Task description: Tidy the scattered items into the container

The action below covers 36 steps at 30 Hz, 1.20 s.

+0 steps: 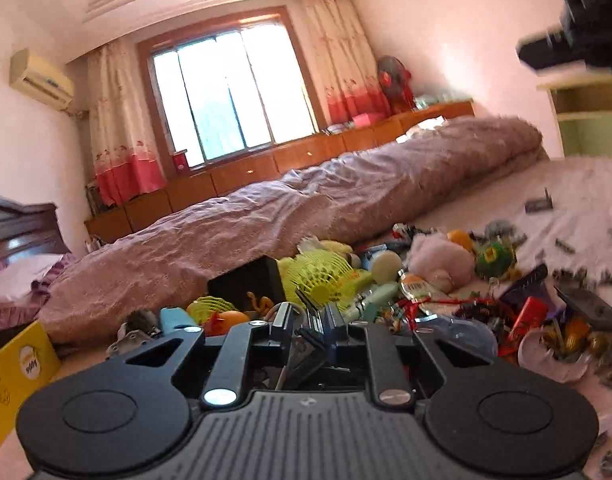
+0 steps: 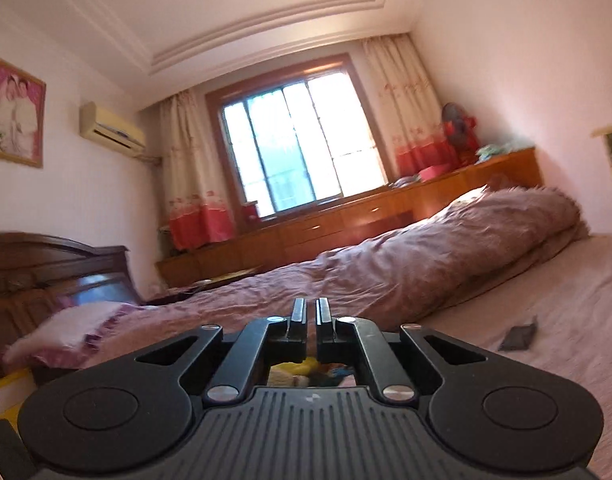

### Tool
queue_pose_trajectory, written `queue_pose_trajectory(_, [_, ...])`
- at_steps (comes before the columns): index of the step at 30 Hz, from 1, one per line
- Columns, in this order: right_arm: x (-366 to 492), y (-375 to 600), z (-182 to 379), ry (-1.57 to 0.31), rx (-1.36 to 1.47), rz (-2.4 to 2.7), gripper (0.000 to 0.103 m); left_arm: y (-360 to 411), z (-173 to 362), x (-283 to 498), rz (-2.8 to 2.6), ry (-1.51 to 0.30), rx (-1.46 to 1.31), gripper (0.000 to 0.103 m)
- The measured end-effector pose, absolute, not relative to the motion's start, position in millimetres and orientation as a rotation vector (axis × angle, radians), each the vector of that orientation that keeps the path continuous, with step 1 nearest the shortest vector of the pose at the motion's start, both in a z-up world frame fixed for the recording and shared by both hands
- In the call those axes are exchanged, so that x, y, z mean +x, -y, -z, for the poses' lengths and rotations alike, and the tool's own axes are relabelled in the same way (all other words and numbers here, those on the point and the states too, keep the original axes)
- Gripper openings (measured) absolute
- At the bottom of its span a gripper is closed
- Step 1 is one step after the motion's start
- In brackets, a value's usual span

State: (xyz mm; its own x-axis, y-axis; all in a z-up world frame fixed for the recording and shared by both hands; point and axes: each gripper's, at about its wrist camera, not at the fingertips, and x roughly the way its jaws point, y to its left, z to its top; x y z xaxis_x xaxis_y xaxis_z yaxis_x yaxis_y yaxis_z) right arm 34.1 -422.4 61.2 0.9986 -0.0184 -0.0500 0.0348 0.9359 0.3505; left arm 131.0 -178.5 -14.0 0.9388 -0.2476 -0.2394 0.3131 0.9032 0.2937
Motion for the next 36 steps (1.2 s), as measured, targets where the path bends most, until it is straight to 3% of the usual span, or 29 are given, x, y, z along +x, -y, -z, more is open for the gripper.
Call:
queue_pose_trajectory(2, [33.8,430.1,-61.0,-0.048,0.389,0.038,0.005,173.1,8.7,128.9,0.293,-0.193,0.298,0.004])
queue_pose_trajectory(4, [35.5,436.3,-62.7,-0.058,0.396,0.069,0.006,166.8,3.3,126.9,0.299,-0.185,0.265,0.003])
queue_pose_trajectory(6, [40.2,441.7,-64.0,-0.099,0.391,0.133,0.017,161.6,0.3,123.4,0.301,-0.171,0.248,0.003])
queue_pose_trajectory(7, [45.4,446.6,-62.9,-0.146,0.384,0.16,0.041,160.1,0.1,122.2,0.311,-0.174,0.249,0.004])
queue_pose_trajectory(8, [49.8,450.3,-59.0,-0.187,0.375,0.167,0.068,159.7,1.5,121.2,0.351,-0.193,0.265,0.017])
queue_pose_trajectory(9, [55.7,454.0,-54.2,-0.237,0.359,0.164,0.072,160.7,4.7,118.6,0.391,-0.201,0.293,0.03])
queue_pose_trajectory(10, [58.6,455.6,-49.1,-0.259,0.348,0.173,0.071,163.4,8.7,116.3,0.399,-0.203,0.331,0.072])
queue_pose_trajectory(11, [59.2,455.4,-42.7,-0.264,0.34,0.19,0.072,170.2,14.8,113.9,0.385,-0.211,0.391,0.103])
queue_pose_trajectory(18, [57.6,439.6,5.1,-0.386,0.232,0.255,0.072,194.2,36.4,108.6,0.311,-0.212,0.504,0.099])
queue_pose_trajectory(24, [52.7,437.4,-4.4,-0.335,0.241,0.236,0.072,187.2,29.7,101.1,0.241,-0.125,0.527,0.078])
queue_pose_trajectory(28, [52.7,435.8,-14.5,-0.307,0.252,0.198,0.073,213.7,54.5,76.1,0.211,0.116,1.049,0.078])
queue_pose_trajectory(30, [50.9,434.8,-18.2,-0.297,0.244,0.191,0.073,220.6,68.3,68.7,0.276,0.155,1.239,0.078])
queue_pose_trajectory(33, [47.6,439.9,-22.3,-0.285,0.269,0.197,0.074,225.8,75.3,70.7,0.308,0.089,1.328,0.073])
queue_pose_trajectory(36, [44.5,450.6,-26.1,-0.272,0.328,0.217,0.074,225.5,63.7,82.4,0.26,-0.032,1.257,0.059])
